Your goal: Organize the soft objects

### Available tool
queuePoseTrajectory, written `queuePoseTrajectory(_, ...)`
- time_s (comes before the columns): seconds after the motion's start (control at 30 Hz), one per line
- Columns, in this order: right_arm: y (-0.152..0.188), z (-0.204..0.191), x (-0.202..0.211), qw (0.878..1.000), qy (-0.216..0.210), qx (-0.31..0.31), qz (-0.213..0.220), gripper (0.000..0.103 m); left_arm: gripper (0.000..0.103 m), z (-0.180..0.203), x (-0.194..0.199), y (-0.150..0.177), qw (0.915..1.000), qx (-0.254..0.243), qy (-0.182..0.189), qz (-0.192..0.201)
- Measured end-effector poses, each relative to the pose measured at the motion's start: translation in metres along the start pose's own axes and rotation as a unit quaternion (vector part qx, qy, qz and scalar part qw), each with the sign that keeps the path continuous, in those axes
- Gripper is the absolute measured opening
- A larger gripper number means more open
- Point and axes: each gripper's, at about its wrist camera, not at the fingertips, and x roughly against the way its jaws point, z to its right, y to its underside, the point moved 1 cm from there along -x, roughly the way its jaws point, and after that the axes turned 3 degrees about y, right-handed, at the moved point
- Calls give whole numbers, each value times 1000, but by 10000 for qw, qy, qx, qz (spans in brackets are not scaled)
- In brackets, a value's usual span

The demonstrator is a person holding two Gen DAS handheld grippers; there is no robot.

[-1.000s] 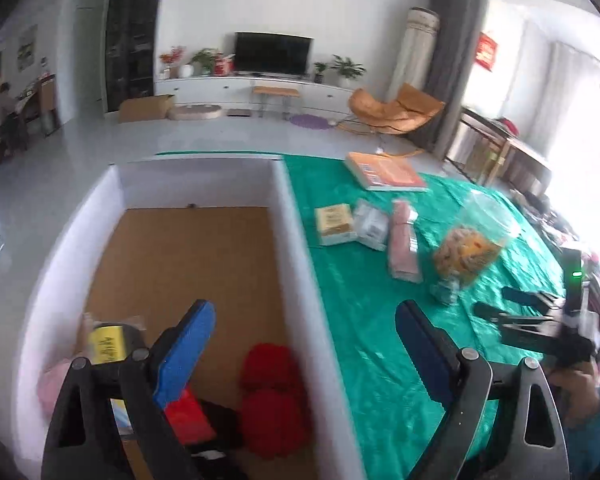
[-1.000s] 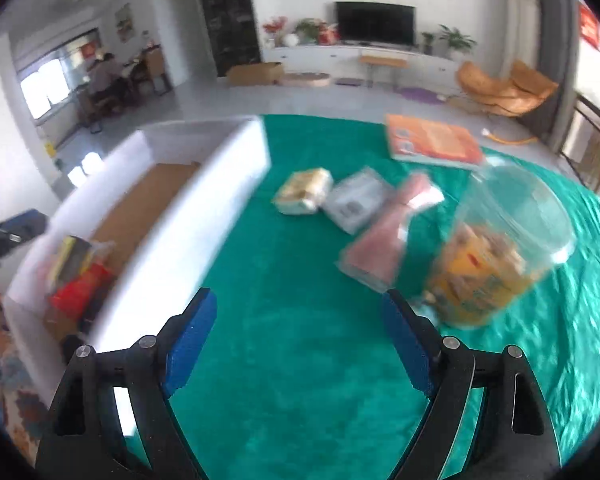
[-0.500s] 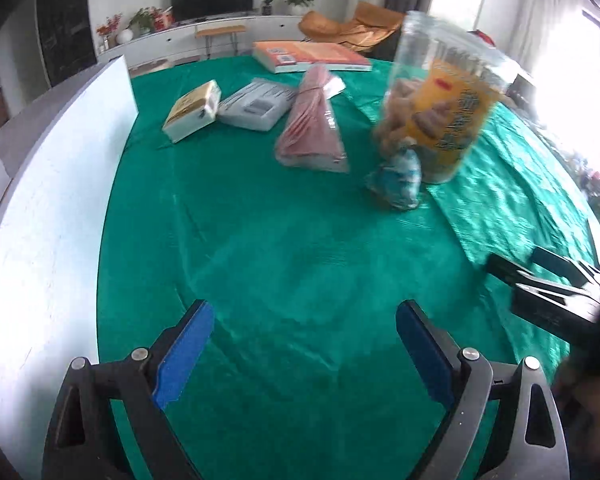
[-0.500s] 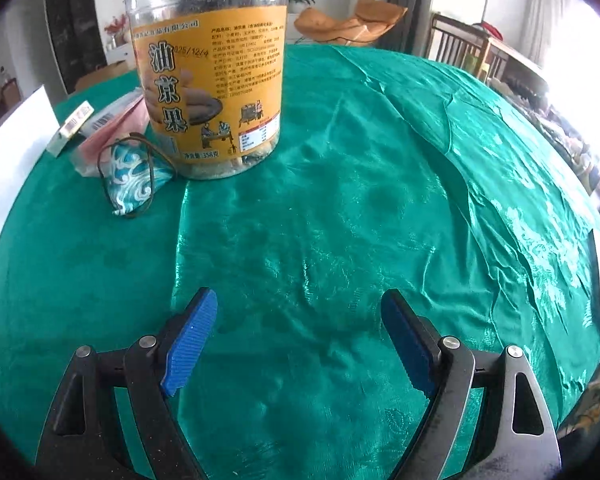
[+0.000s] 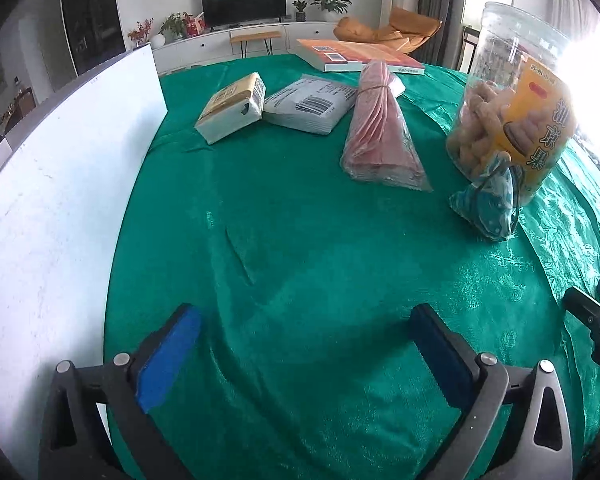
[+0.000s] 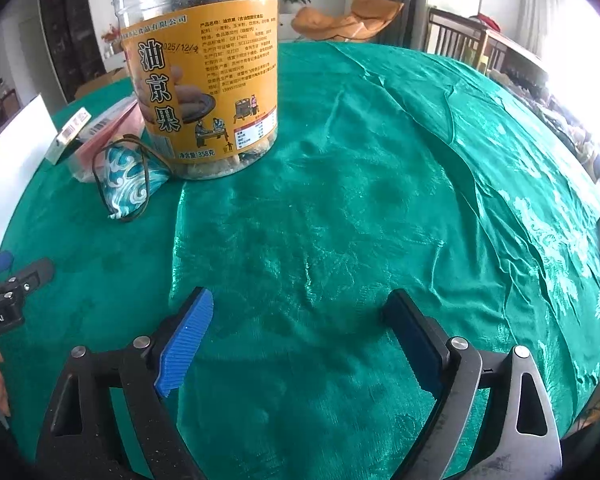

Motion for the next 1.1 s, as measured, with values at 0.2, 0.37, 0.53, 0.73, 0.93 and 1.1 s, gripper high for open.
queuePoseTrajectory(0.2, 0, 0, 1, 10000, -2, 1, 5, 92, 103, -1, 0, 0, 10000, 0, 1, 1)
queuePoseTrajectory(0.37, 0, 0, 1, 10000, -4, 1, 5, 92, 103, -2, 1, 0, 10000, -1, 1, 1)
queuePoseTrajectory(0.53, 0, 0, 1, 10000, -5, 1, 6, 92, 103, -2, 1, 0, 10000, -1, 1, 1)
queuePoseTrajectory(0.73, 0, -1, 1, 10000, -5, 0, 7, 92, 103, -1, 1, 0, 10000, -1, 2, 1)
queuePoseTrajectory(0.93, 0, -1, 1, 10000, -5, -1, 8, 92, 103, -1, 1, 0, 10000, -1, 2, 2)
queuePoseTrajectory(1.1, 0, -1, 1, 10000, -5, -1, 8, 92, 103, -2, 1, 0, 10000, 0, 2, 2)
